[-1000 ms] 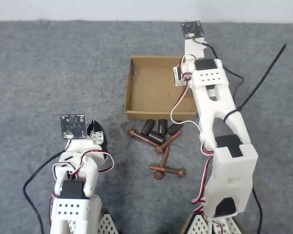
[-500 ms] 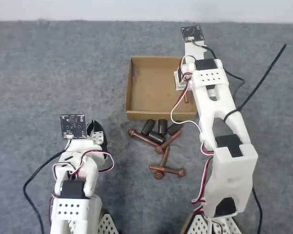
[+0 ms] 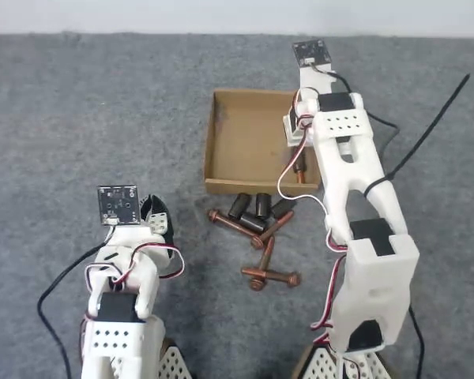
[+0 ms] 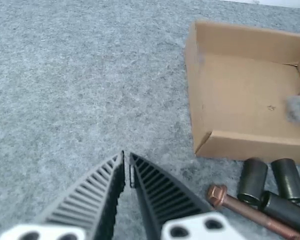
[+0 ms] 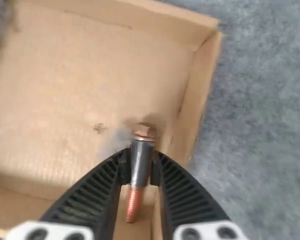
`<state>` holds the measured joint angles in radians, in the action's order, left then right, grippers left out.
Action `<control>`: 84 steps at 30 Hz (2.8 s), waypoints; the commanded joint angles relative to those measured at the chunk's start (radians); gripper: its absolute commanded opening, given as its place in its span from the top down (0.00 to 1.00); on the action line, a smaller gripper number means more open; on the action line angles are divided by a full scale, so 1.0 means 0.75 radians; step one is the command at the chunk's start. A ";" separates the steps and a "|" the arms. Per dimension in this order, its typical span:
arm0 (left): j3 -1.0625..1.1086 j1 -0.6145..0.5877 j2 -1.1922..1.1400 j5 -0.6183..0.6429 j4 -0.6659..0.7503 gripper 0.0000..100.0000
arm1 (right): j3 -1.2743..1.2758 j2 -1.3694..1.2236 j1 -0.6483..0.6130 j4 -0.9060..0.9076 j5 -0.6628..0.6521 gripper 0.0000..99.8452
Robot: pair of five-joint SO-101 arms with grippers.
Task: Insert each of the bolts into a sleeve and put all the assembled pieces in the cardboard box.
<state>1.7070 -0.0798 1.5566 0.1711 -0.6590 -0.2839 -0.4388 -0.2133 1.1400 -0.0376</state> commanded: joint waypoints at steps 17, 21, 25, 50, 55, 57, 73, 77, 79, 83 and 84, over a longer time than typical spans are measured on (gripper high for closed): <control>-0.019 -0.006 0.023 -0.016 -0.004 0.99 | -0.068 0.615 0.060 0.752 -0.016 0.97; -0.019 -0.008 0.023 -0.016 -0.006 0.99 | -0.039 0.686 0.060 0.864 -0.014 0.97; -0.019 -0.008 0.023 -0.016 -0.008 0.99 | 0.200 0.834 0.056 0.850 -0.023 0.97; -0.019 -0.006 0.023 -0.016 -0.008 0.99 | 1.221 1.169 -0.242 -0.128 0.642 0.97; -0.019 -0.004 0.023 -0.016 -0.008 0.99 | 1.489 1.169 -0.257 -0.594 0.816 0.97; -0.019 -0.004 0.023 -0.016 -0.008 0.99 | 1.540 1.169 -0.253 -0.658 0.822 0.97; -0.019 0.000 0.023 -0.016 -0.010 0.99 | 1.455 0.895 -0.183 -0.670 0.917 0.97; -0.019 0.000 0.023 -0.016 -0.010 0.99 | 1.434 0.881 -0.191 -0.672 0.917 0.97; -0.019 0.000 0.023 -0.016 -0.010 0.99 | 1.428 0.870 -0.191 -0.684 0.917 0.97; -0.019 0.000 0.023 -0.016 -0.010 0.99 | 1.416 0.838 -0.189 -0.682 0.921 0.97; -0.019 0.000 0.023 -0.016 -0.010 0.99 | 1.412 0.815 -0.191 -0.682 0.921 0.97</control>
<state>1.7070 -0.0798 1.5566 0.1711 -0.6590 0.8393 0.1857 -0.3636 0.6444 0.6391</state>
